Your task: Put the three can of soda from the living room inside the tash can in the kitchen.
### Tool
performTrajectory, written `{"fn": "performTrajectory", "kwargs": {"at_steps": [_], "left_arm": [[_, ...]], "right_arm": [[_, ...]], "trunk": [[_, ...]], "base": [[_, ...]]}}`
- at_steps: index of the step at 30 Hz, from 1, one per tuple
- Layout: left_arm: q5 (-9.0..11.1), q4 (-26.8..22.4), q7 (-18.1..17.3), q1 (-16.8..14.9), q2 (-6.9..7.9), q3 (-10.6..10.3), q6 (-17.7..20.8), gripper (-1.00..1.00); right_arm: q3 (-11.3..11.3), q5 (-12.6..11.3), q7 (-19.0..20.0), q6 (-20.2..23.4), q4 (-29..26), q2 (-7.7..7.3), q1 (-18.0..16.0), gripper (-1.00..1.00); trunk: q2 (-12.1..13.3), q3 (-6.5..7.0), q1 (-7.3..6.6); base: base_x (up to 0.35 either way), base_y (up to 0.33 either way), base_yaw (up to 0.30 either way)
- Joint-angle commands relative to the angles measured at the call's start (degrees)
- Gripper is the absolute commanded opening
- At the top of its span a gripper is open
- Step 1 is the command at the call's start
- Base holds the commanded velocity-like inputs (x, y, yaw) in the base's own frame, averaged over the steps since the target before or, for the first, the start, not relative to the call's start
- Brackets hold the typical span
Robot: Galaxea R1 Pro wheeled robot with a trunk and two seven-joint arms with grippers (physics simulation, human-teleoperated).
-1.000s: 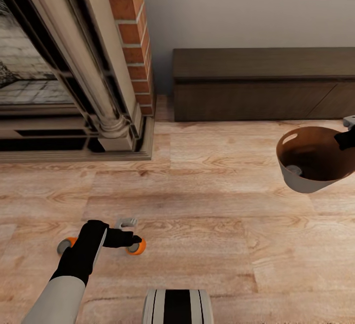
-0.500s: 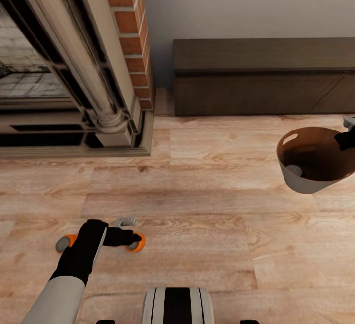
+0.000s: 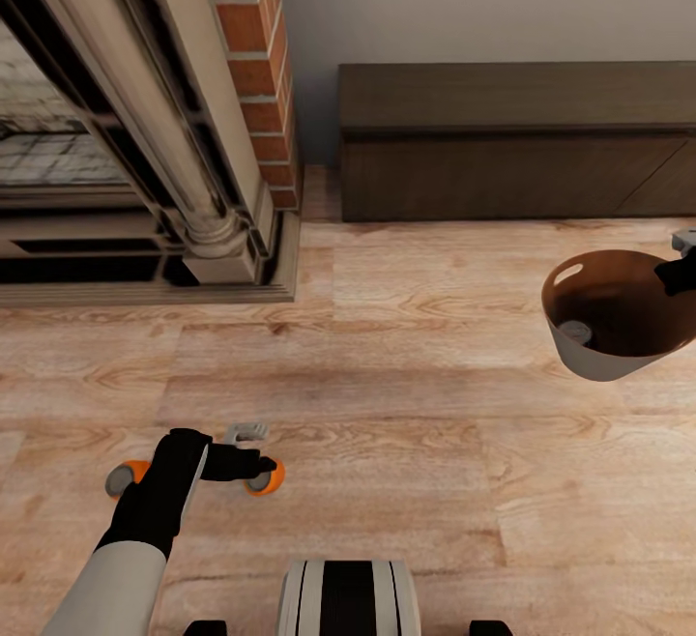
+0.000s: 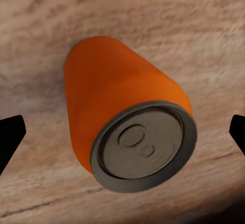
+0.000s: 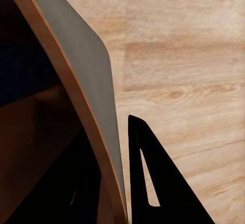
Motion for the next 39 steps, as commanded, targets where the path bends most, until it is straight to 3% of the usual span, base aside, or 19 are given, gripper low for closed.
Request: {"fn": "performTrajectory", "kwargs": {"at_steps": [1, 5, 14, 19, 31, 32, 39], "left_arm": [[0.0, 0.0, 0.0, 0.0, 0.00, 0.0, 0.0, 1.00], [0.0, 0.0, 0.0, 0.0, -0.01, 0.0, 0.0, 1.00], [-0.1, -0.1, 0.1, 0.0, -0.01, -0.3, 0.2, 1.00], [-0.1, 0.0, 0.1, 0.0, -0.01, -0.3, 0.2, 1.00], [-0.1, 0.0, 0.1, 0.0, 0.04, -0.3, 0.1, 1.00], [-0.1, 0.0, 0.0, 0.0, 0.06, -0.3, 0.0, -1.00], [0.0, 0.0, -0.2, 0.0, 0.04, -0.4, 0.1, -1.00]], "right_arm": [[0.0, 0.2, 0.1, 0.0, 0.0, -0.01, 0.0, -1.00], [0.1, 0.2, 0.1, 0.0, 0.0, -0.01, 0.0, -1.00], [0.1, 0.2, 0.1, 0.0, 0.0, 0.07, 0.0, -1.00], [0.3, 0.2, 0.1, 0.0, 0.0, 0.15, 0.0, -1.00], [0.4, 0.2, 0.1, 0.0, 0.0, 0.25, 0.0, -1.00], [0.3, 0.2, 0.1, 0.0, 0.0, 0.25, 0.1, -1.00], [0.3, 0.2, 0.1, 0.0, 0.0, 0.18, 0.1, -1.00]], "trunk": [[0.0, -0.22, 0.01], [-0.1, -1.11, 0.11], [-0.1, -1.11, 0.11], [-0.1, -2.22, 0.24], [-0.1, -2.22, 0.24], [-0.1, -2.22, 0.24], [-0.1, -2.22, 0.24]], "base": [[0.000, 0.000, 0.000], [0.000, 0.000, 0.000], [0.000, 0.000, 0.000], [0.000, 0.000, 0.000], [0.000, 0.000, 0.000], [0.000, 0.000, 0.000], [0.000, 0.000, 0.000]]}}
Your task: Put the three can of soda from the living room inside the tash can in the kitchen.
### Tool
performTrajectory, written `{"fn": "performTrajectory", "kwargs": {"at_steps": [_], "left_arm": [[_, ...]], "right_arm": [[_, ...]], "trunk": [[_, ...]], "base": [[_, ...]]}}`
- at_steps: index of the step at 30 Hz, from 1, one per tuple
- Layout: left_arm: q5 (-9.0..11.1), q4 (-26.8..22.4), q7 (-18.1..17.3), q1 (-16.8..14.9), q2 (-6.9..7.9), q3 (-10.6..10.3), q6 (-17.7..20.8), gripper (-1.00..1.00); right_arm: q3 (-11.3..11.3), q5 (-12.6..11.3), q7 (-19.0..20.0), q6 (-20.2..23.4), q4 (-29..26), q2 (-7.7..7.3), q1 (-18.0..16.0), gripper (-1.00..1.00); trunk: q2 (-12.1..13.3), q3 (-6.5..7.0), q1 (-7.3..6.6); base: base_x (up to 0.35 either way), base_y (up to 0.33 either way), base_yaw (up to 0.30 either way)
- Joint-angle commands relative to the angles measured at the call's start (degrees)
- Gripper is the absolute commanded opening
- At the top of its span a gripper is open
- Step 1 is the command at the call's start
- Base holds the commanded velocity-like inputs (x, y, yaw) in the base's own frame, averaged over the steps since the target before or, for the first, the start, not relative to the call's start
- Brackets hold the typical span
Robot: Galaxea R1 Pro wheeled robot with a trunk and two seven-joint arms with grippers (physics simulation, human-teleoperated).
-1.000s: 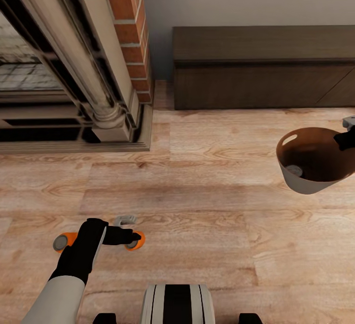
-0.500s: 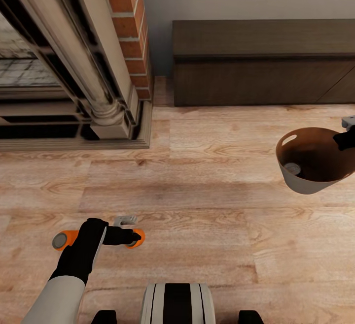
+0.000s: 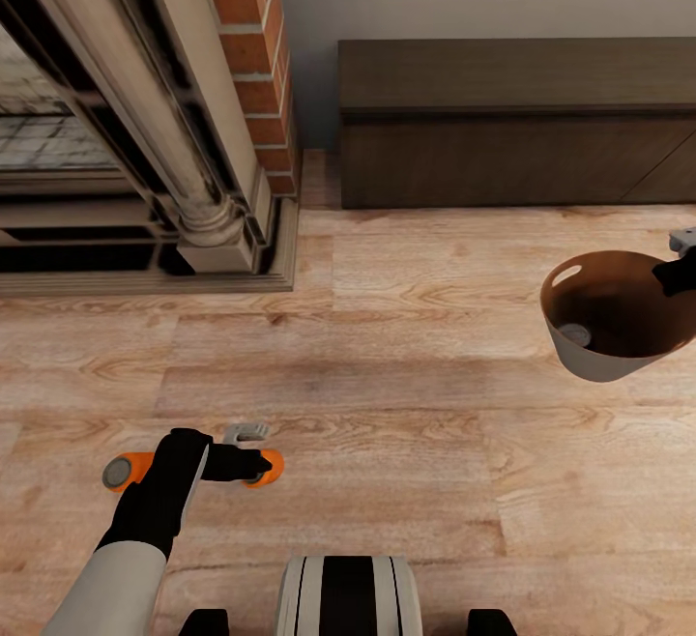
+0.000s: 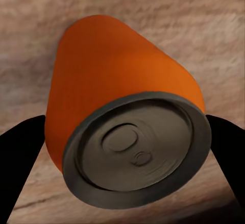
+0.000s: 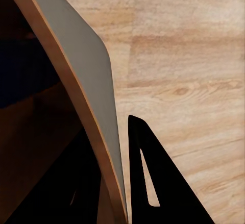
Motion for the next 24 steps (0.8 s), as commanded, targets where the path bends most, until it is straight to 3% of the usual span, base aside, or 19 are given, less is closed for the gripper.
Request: {"fn": "performTrajectory", "kwargs": {"at_steps": [1, 17, 24], "left_arm": [[-0.2, 0.0, 0.0, 0.0, -0.01, 0.0, 0.0, -1.00], [-0.1, 0.0, 0.1, 0.0, 0.04, 0.0, 0.1, -1.00], [-0.1, 0.0, -0.1, 0.0, 0.05, 0.0, 0.2, -1.00]], "right_arm": [[0.0, 0.1, 0.1, 0.0, 0.0, -0.01, 0.0, -1.00], [0.0, 0.1, 0.1, 0.0, 0.1, 0.10, 0.1, -1.00], [0.1, 0.0, 0.1, 0.0, 0.0, 0.23, 3.1, -1.00]], "trunk": [[0.0, 0.00, 0.00], [0.2, 3.10, -0.36], [0.3, 4.65, -0.54]], "base": [[0.000, 0.000, 0.000], [0.000, 0.000, 0.000], [0.000, 0.000, 0.000]]}}
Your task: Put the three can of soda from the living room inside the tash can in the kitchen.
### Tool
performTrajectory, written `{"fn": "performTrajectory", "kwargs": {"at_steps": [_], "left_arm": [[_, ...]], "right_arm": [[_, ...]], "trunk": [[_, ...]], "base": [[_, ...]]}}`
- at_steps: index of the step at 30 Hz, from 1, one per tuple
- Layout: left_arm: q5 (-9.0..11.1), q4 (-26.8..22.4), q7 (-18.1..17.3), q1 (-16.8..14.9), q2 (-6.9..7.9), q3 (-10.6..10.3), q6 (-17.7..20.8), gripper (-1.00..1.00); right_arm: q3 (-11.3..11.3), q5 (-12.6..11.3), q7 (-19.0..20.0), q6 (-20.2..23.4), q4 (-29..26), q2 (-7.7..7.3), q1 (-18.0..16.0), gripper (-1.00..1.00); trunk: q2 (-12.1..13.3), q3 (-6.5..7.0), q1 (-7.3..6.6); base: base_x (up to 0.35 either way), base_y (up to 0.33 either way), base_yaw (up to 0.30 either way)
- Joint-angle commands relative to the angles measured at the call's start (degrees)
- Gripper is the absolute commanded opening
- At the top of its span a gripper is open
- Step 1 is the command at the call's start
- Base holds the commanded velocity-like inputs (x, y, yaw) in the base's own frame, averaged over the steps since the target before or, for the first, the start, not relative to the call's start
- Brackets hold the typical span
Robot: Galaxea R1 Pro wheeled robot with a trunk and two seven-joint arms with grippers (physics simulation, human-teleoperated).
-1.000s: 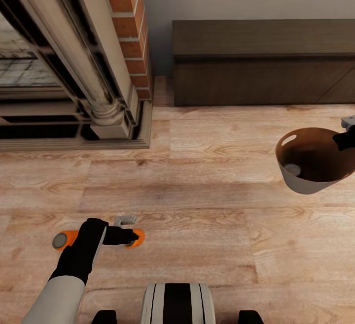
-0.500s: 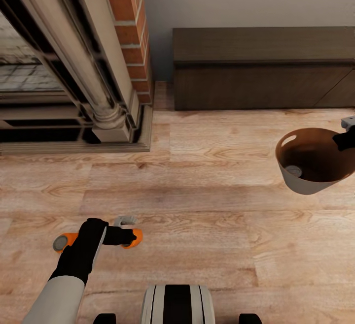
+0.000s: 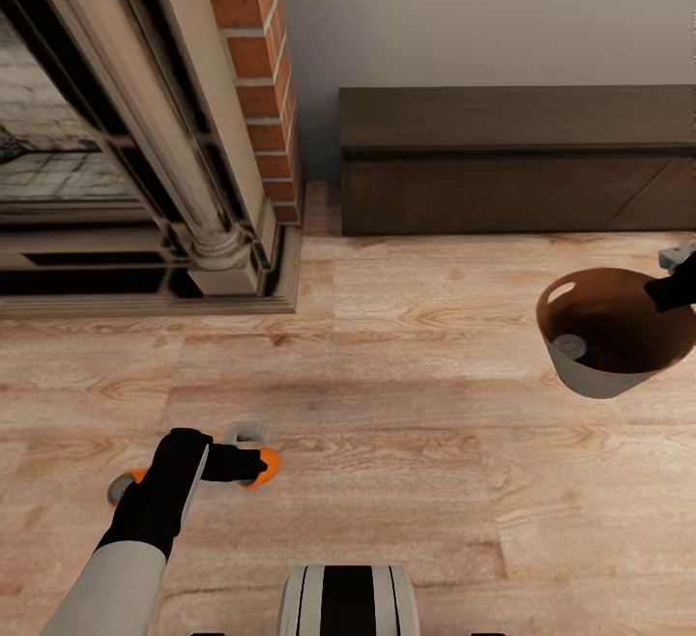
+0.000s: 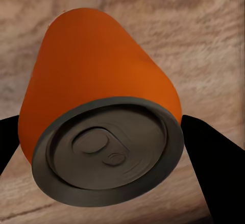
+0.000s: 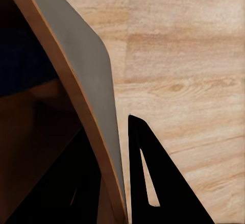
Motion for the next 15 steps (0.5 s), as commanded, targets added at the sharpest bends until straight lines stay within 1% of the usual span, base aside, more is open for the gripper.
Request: {"fn": "performTrajectory", "kwargs": {"at_steps": [1, 6, 8, 11, 12, 13, 14, 15], "left_arm": [[0.0, 0.0, -0.1, 0.0, 0.00, 0.0, 0.0, -1.00], [0.0, -0.1, -0.3, 0.0, 0.12, 0.0, 0.1, -1.00], [0.0, -0.7, -0.7, 0.0, 0.33, -0.1, 0.5, -1.00], [0.1, -2.1, -4.9, 0.0, 0.54, -0.3, 1.2, -1.00], [-0.1, -2.5, -8.7, -0.1, 0.64, -0.3, 1.7, -1.00], [-0.2, -2.9, -10.7, -0.1, 0.69, -0.3, 2.8, -1.00], [-0.3, -4.0, -12.0, -0.2, 0.86, -0.3, 4.3, -1.00], [-0.3, -4.8, -12.5, -0.2, 1.02, -0.3, 5.0, -1.00]], "right_arm": [[-0.1, 0.1, 0.1, 0.0, 0.0, 0.01, 0.6, -1.00], [-0.1, -0.3, 0.1, 0.0, 0.0, 0.03, 3.1, -1.00], [-0.1, -0.4, 0.7, 0.0, 0.0, 0.08, 3.8, -1.00], [-0.1, -0.4, 2.5, 0.0, 0.0, 0.77, 5.0, -1.00], [-0.1, -0.2, 3.1, 0.0, 0.0, 1.58, 5.3, -1.00], [-0.1, -0.2, 3.3, 0.0, -0.1, 2.23, 5.4, -1.00], [-0.1, -0.2, 3.4, 0.0, -0.1, 2.86, 5.5, -1.00], [-0.1, -0.1, 3.5, 0.0, -0.1, 3.15, 5.5, -1.00]], "trunk": [[0.0, 0.23, -0.03], [0.1, 1.34, -0.15], [0.1, 1.78, -0.21], [0.1, 2.45, -0.28], [0.2, 2.67, -0.31], [0.2, 2.89, -0.34], [0.2, 3.11, -0.36], [0.2, 3.33, -0.39]], "base": [[0.000, 0.000, 0.000], [0.000, 0.000, 0.000], [0.000, 0.000, 0.000], [0.000, 0.000, 0.000], [0.000, 0.000, 0.000], [0.000, 0.000, 0.000], [0.000, 0.000, 0.000], [0.000, 0.000, 0.000]]}}
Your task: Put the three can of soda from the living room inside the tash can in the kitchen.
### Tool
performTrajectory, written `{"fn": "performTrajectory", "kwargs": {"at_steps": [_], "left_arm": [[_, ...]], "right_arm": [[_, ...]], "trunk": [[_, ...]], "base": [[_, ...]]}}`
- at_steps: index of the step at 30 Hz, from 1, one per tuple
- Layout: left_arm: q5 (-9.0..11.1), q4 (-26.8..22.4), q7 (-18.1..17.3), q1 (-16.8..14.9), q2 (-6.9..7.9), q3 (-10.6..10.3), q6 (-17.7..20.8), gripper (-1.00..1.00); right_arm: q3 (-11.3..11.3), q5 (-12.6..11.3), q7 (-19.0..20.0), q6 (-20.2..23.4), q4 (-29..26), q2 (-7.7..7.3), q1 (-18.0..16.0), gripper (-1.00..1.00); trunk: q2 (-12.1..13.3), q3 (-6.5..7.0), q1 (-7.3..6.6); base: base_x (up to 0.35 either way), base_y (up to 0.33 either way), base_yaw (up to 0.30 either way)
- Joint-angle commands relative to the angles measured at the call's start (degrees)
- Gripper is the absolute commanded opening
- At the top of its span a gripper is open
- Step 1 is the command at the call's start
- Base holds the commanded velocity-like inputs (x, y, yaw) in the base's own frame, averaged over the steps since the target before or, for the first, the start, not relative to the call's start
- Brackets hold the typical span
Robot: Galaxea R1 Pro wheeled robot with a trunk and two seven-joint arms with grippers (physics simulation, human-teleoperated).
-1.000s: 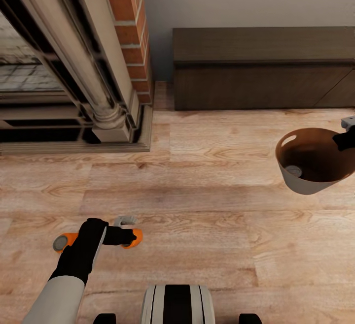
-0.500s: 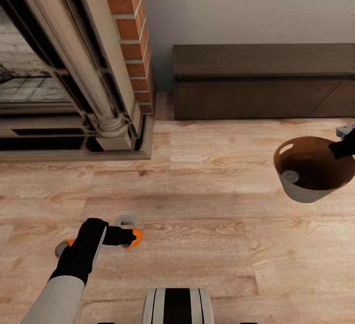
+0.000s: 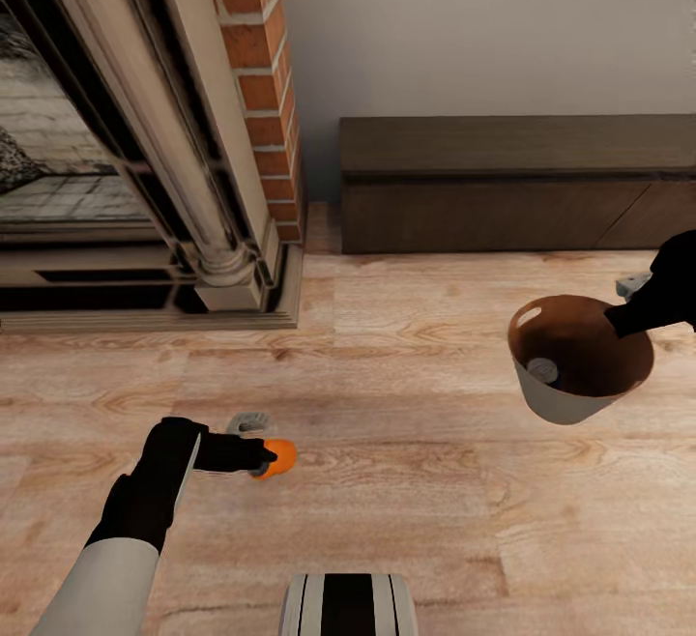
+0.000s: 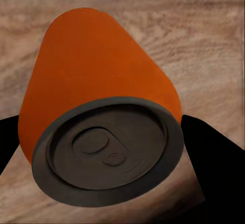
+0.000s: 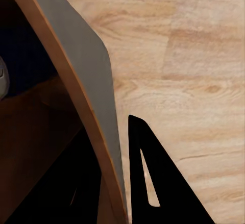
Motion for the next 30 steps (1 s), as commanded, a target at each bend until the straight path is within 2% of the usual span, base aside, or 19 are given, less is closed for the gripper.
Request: {"fn": "performTrajectory", "kwargs": {"at_steps": [1, 4, 5, 8, 10, 12, 15, 17, 20, 23, 24, 25, 27, 29, 30], "left_arm": [[-0.2, -2.1, -0.8, 0.0, 0.52, 0.0, 0.8, -1.00], [-0.3, -7.2, -1.7, -0.4, 1.82, -0.1, 0.8, -1.00], [-0.4, -8.7, -2.0, -1.3, 2.81, -0.2, 0.8, -1.00], [-0.4, -9.5, -2.1, -2.5, 4.18, -0.3, 0.8, -1.00], [-0.4, -10.1, -3.4, -5.2, 6.43, -0.8, 0.8, -1.00], [-0.4, -10.1, -4.7, -5.9, 6.99, -1.8, 0.8, -1.00], [-0.5, -10.1, -9.4, -7.3, 8.53, -5.7, 0.8, -1.00], [-0.5, -10.0, -12.1, -8.1, 9.32, -7.3, 0.8, -1.00], [-0.5, -9.9, -16.6, -9.3, 9.99, -8.3, 0.8, -1.00], [-0.5, -9.8, -24.6, -10.6, 11.86, -9.0, 0.8, -1.00], [-0.5, -9.8, -25.9, -10.8, 12.15, -9.1, 0.8, -1.00], [-0.6, -9.8, -28.9, -11.4, 12.88, -9.4, 0.8, -1.00], [-0.6, -9.8, -30.6, -11.6, 13.44, -9.6, 0.8, -1.00], [-0.6, -10.0, -35.4, -12.0, 14.24, -11.1, 0.8, -1.00], [-0.6, -10.1, -36.5, -12.2, 14.32, -11.4, 0.8, -1.00]], "right_arm": [[0.1, 1.1, 0.1, 0.0, 0.0, 0.51, 0.1, -1.00], [0.1, 1.0, 0.2, 0.0, 0.0, 1.55, 0.2, -1.00], [0.1, 1.0, 0.3, 0.0, 0.0, 1.83, 0.2, -1.00], [0.0, 1.0, 0.3, 0.0, 0.0, 1.98, 0.2, -1.00], [0.0, 0.9, 0.4, 0.0, 0.0, 2.09, 1.3, -1.00], [0.0, 0.8, 0.4, 0.0, -0.1, 2.12, 1.7, -1.00], [0.0, 0.7, 0.4, 0.0, -0.1, 2.22, 2.8, -1.00], [0.0, 0.7, 0.4, 0.0, -0.1, 2.22, 3.4, -1.00], [0.0, 0.7, 0.4, 0.0, -0.2, 2.18, 3.8, -1.00], [-0.1, 0.6, 0.6, 0.0, -0.1, 2.29, 4.0, -1.00], [-0.1, 0.6, 0.7, 0.0, -0.1, 2.34, 4.1, -1.00], [-0.1, 0.5, 1.4, 0.0, -0.1, 2.76, 4.7, -1.00], [-0.1, 0.5, 1.8, 0.0, -0.1, 3.17, 5.1, -1.00], [-0.2, 0.5, 2.4, 0.0, -0.1, 4.77, 6.5, -1.00], [-0.3, 0.5, 2.5, 0.0, -0.1, 5.23, 6.7, -1.00]], "trunk": [[0.0, 0.23, -0.02], [0.1, 0.89, -0.10], [0.1, 1.12, -0.13], [0.1, 1.78, -0.20], [0.1, 2.22, -0.25], [0.2, 2.67, -0.31], [0.2, 3.33, -0.38], [0.2, 3.77, -0.44], [0.3, 4.44, -0.51], [1.1, 5.02, -0.98], [1.5, 5.20, -1.20], [1.9, 5.38, -1.42], [2.7, 5.74, -1.86], [3.5, 6.10, -2.30], [3.9, 6.28, -2.52]], "base": [[0.000, 0.000, 0.000], [0.000, 0.000, 0.000], [0.000, 0.000, 0.000], [0.000, 0.000, 0.000], [0.000, 0.000, 0.000], [0.000, 0.000, 0.000], [0.000, 0.000, 0.000], [0.000, 0.000, 0.000], [0.000, 0.000, 0.000], [0.000, 0.000, 0.000], [0.000, 0.000, 0.000], [0.000, 0.000, 0.000], [0.000, 0.000, 0.000], [0.000, 0.000, 0.000], [0.000, 0.000, 0.000]]}}
